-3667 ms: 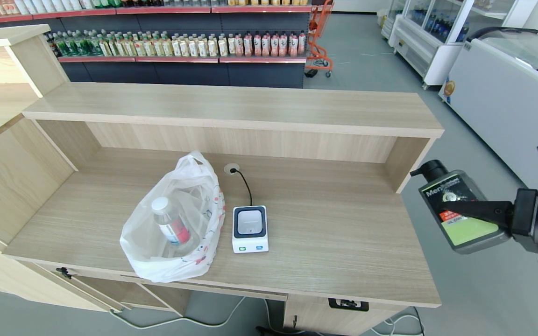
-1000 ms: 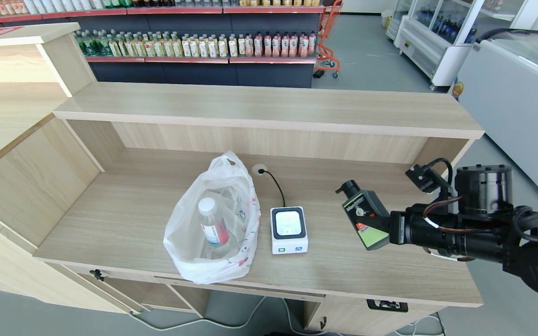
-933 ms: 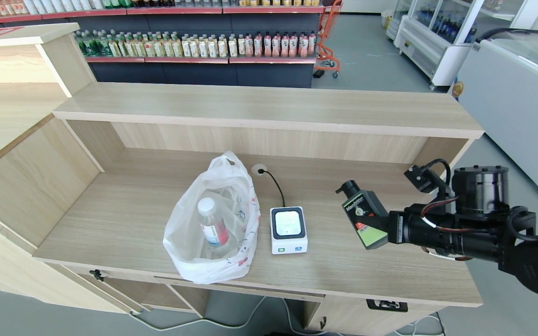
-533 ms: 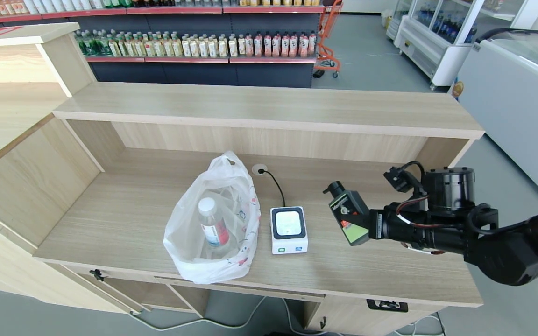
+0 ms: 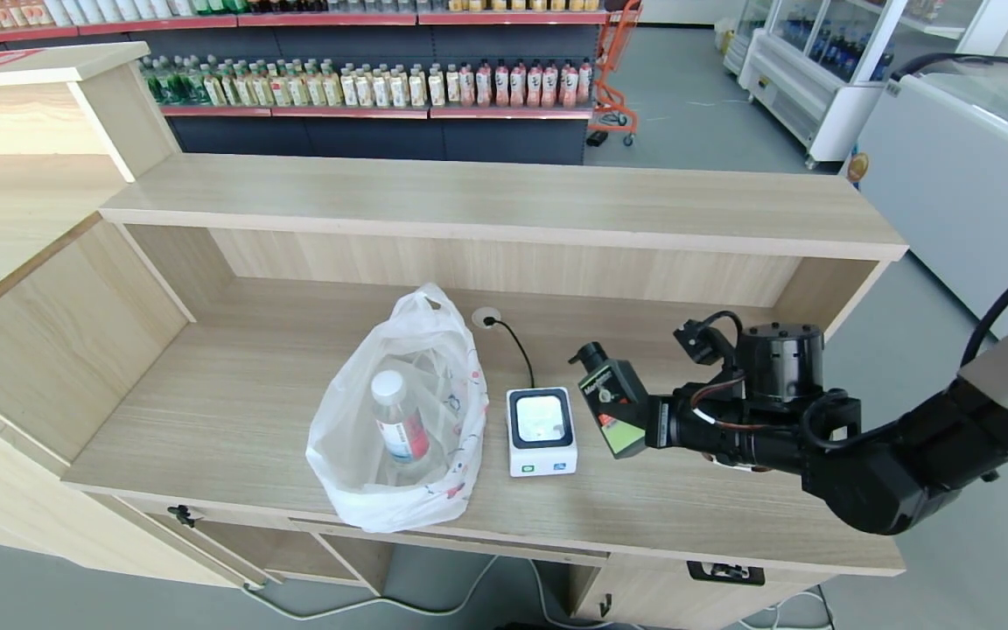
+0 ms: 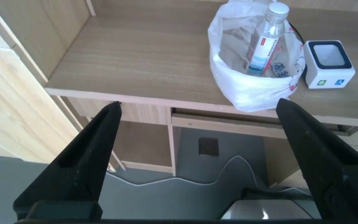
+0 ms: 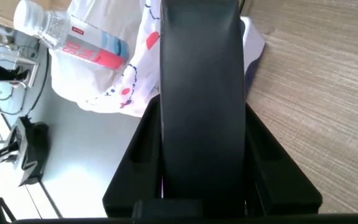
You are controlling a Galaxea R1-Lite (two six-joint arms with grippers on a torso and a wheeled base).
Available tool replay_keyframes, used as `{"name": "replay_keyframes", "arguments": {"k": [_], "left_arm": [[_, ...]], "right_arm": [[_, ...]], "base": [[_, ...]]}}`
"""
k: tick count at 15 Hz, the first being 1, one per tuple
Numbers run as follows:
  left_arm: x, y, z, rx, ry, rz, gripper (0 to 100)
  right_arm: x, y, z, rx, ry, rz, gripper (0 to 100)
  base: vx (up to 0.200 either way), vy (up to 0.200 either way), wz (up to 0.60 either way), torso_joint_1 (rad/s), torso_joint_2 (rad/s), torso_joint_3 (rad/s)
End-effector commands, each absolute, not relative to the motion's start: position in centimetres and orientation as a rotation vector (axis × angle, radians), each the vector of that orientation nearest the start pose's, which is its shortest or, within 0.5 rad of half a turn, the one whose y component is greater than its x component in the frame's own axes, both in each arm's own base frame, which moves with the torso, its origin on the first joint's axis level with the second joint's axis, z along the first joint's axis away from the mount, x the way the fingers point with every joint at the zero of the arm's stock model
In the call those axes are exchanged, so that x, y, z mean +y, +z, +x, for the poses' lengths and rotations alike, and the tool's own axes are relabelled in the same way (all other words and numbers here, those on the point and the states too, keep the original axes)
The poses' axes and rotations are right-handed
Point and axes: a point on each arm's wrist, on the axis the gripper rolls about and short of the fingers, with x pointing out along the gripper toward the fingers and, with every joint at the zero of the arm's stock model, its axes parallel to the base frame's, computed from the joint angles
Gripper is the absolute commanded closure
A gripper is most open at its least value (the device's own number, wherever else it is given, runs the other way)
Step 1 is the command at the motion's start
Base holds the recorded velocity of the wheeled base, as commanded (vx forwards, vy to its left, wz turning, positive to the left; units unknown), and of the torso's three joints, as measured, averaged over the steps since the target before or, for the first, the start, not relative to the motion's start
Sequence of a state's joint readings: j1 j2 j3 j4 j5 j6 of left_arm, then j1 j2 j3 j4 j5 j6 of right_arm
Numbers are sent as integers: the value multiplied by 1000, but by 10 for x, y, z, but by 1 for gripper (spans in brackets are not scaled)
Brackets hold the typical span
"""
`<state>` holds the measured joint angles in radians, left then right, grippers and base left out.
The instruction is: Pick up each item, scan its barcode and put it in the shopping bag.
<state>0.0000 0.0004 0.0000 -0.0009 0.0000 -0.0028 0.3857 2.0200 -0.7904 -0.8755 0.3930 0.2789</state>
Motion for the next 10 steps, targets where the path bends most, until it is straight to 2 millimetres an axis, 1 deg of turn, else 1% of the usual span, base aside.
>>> {"name": "replay_keyframes", "arguments": {"k": [1,5,10], "left_arm": [[0,75,-23,0,0,-3,0],[0,76,-23,0,0,-3,0],[0,76,-23,0,0,-3,0]], "right_arm": [[149,83,331,494,723,260,100],[156,75,344,485,692,252,100],[160,70,352,490,687,274,100]], "base": [[0,0,0,0,0,0],[0,0,0,0,0,0],[0,0,0,0,0,0]]}}
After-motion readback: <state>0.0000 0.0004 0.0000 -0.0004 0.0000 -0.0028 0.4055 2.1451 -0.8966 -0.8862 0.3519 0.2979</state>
